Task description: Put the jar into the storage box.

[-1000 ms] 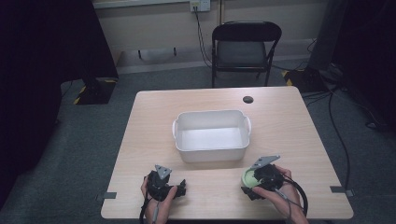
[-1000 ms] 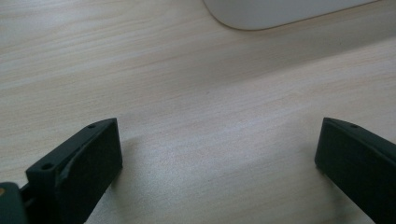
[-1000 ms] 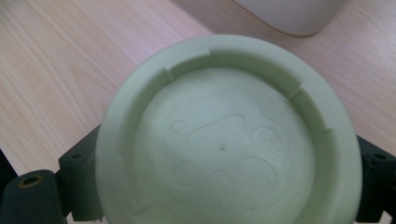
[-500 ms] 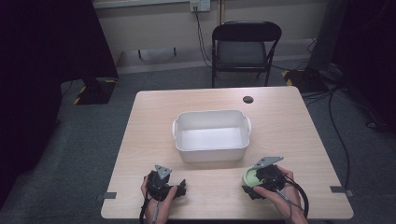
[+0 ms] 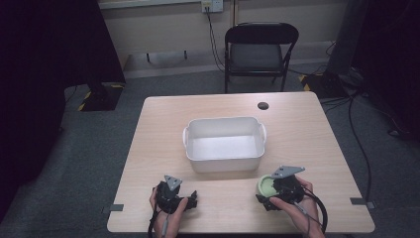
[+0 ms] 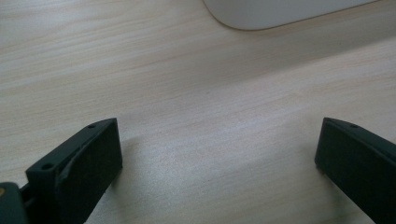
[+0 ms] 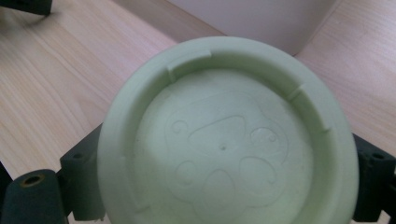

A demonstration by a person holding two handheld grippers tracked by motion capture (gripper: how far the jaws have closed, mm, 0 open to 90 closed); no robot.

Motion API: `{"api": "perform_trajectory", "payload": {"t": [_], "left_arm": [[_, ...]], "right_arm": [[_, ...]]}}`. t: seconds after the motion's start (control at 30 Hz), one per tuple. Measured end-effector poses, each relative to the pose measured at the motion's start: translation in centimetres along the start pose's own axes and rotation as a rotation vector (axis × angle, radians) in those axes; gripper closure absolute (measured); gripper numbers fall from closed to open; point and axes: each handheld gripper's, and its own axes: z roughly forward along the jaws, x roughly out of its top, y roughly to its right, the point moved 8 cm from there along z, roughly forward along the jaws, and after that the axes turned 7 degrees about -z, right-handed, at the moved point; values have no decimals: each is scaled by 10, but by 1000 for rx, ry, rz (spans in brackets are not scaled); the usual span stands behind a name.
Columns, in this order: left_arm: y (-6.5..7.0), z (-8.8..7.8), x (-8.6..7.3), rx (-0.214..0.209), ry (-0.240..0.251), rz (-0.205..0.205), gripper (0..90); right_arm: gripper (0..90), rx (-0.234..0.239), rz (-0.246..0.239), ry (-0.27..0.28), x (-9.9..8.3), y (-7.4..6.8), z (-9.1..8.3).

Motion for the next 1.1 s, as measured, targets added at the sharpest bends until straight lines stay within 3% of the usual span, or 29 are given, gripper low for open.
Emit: {"api": "perform_trajectory", "payload": {"t": [0.7, 1.1], "left_arm": [[0, 0, 0, 0, 0, 0, 1], [0, 0, 0, 0, 0, 0, 1]], "right_arm": [[111, -13, -1, 164, 40, -4, -16], [111, -13, -28, 232, 76, -4, -24]]}}
